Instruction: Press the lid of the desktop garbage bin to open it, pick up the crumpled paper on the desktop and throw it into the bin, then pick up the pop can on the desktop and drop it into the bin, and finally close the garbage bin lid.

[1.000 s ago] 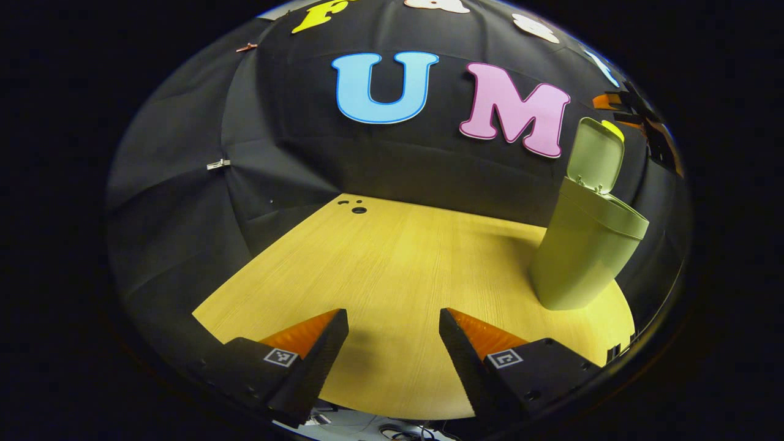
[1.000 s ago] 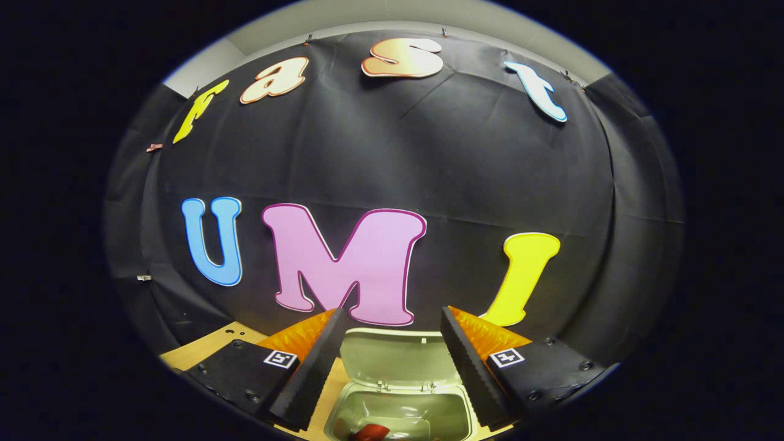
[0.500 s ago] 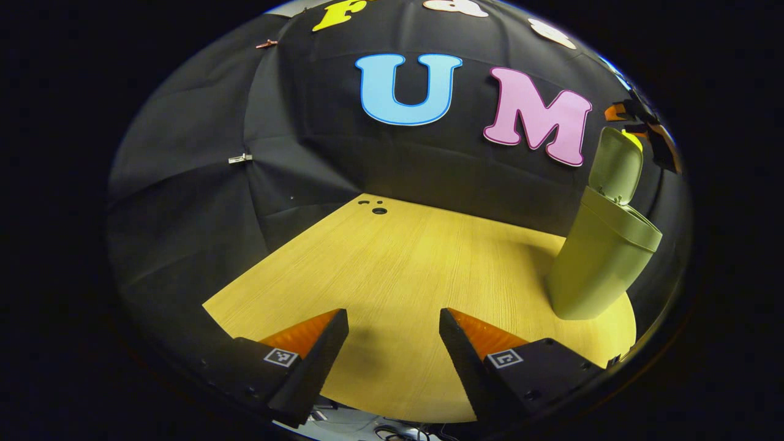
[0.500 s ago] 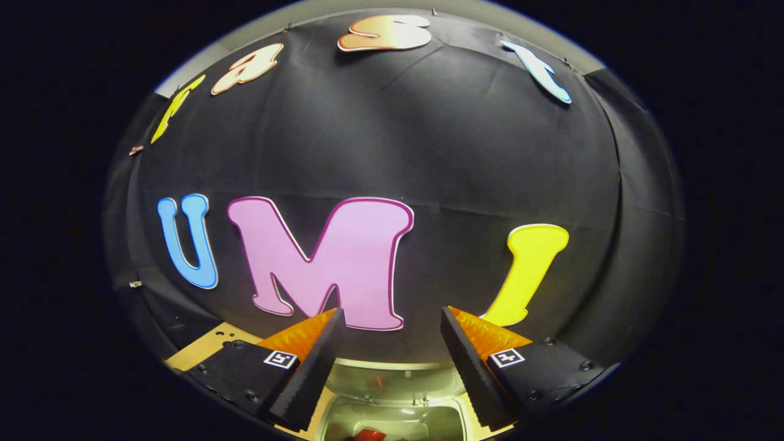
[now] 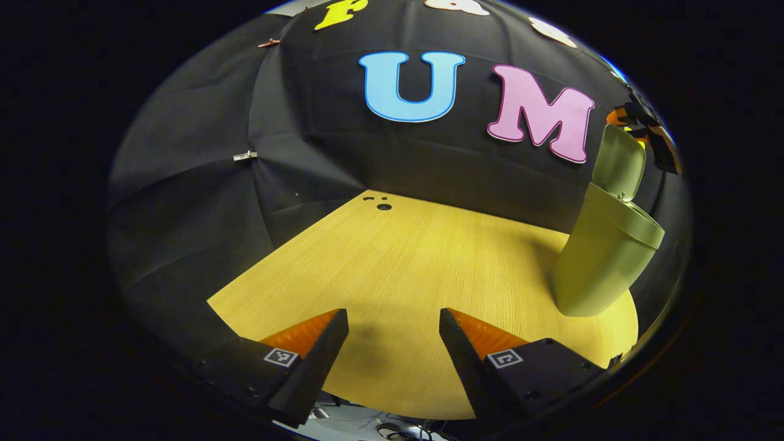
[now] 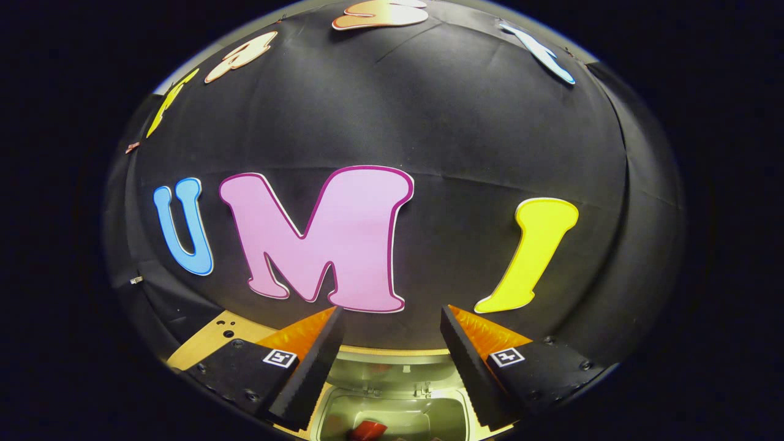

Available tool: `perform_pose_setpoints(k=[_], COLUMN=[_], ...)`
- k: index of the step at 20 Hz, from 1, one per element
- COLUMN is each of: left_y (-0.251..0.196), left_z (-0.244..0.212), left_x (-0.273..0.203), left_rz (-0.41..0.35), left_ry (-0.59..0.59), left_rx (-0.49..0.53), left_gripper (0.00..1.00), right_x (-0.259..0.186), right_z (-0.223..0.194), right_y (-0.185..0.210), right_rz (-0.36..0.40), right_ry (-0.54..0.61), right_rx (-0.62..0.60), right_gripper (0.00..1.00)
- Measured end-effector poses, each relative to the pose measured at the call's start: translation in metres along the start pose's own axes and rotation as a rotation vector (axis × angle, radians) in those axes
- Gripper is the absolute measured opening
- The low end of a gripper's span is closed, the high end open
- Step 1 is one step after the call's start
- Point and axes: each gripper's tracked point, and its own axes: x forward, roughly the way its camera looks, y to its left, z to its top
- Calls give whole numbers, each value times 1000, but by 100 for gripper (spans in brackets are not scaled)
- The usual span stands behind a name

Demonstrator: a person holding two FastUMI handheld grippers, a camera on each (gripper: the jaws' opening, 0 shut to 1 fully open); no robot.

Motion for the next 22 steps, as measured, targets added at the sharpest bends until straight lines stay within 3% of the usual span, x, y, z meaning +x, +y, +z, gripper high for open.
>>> perform_pose_setpoints(k=[8,22], left_y=[-19,-65], left_z=[-4,-10], left_x=[-4,-6], left_rz=[-62,-170], left_ry=[1,-2], left_rx=[39,140], left_gripper=[96,96], right_x=[-47,-104], right_z=[-28,-128], right_y=[2,-8], right_rz=[16,25], right_ry=[27,156], right_rx=[-32,19], right_gripper=[98,98])
